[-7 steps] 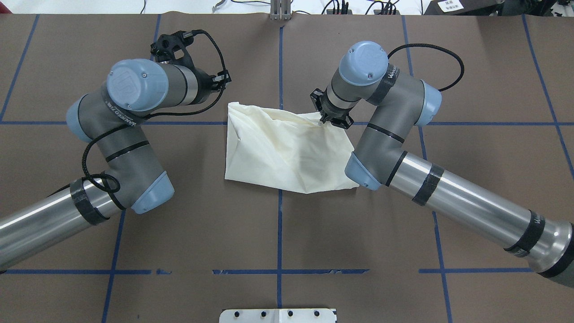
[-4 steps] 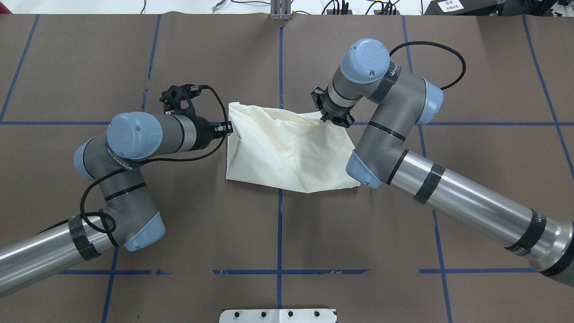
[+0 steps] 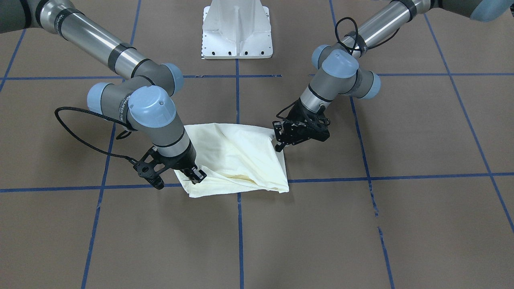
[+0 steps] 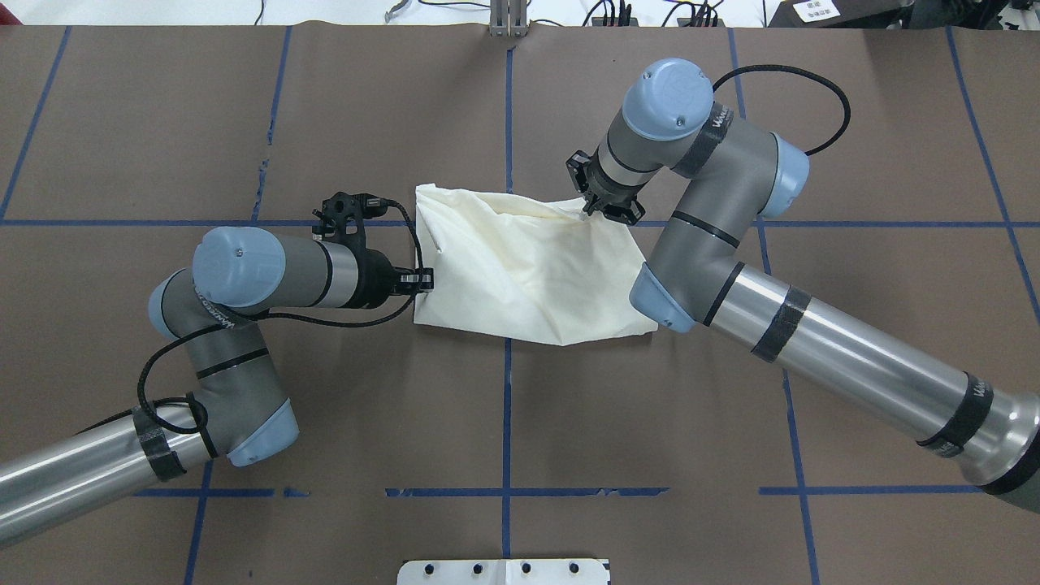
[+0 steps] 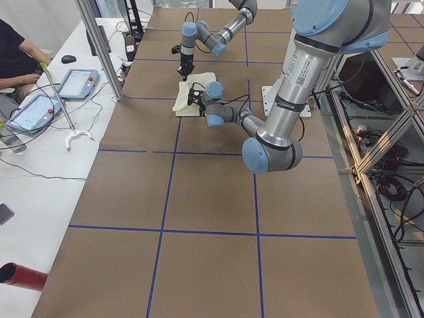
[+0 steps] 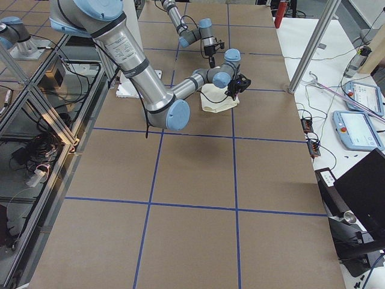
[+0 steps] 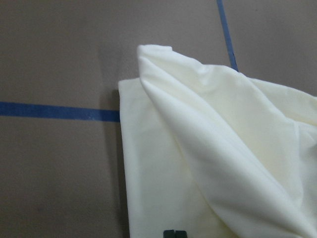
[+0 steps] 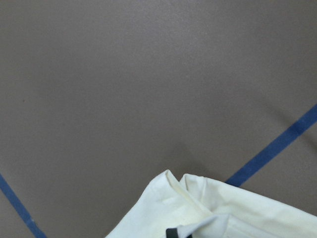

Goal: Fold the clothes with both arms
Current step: 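Lower the folded edge with both grippers onto the far edge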

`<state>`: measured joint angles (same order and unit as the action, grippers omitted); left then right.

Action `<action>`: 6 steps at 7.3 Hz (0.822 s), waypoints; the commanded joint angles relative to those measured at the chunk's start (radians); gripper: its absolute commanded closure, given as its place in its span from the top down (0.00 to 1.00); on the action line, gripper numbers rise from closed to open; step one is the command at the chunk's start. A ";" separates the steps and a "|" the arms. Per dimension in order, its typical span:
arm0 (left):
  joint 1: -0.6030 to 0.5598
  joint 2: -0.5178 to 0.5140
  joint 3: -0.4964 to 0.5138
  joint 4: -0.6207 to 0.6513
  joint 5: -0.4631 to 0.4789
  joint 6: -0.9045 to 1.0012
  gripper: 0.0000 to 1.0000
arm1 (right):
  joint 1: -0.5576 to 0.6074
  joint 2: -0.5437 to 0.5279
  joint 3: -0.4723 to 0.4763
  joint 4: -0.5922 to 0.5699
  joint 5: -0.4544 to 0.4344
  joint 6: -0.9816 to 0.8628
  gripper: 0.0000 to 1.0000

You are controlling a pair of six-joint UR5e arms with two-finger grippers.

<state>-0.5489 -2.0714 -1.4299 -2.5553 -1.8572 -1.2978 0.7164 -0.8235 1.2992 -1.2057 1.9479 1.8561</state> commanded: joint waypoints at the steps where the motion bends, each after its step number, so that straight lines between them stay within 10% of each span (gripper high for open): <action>1: 0.001 0.001 0.005 -0.051 -0.138 0.003 0.00 | 0.002 0.006 0.000 0.000 0.000 0.000 0.00; 6: 0.006 0.005 0.028 -0.143 -0.296 0.015 0.00 | 0.000 0.003 -0.021 0.000 0.000 0.002 0.00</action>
<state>-0.5446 -2.0688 -1.4048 -2.6751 -2.1315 -1.2815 0.7164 -0.8199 1.2876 -1.2057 1.9482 1.8576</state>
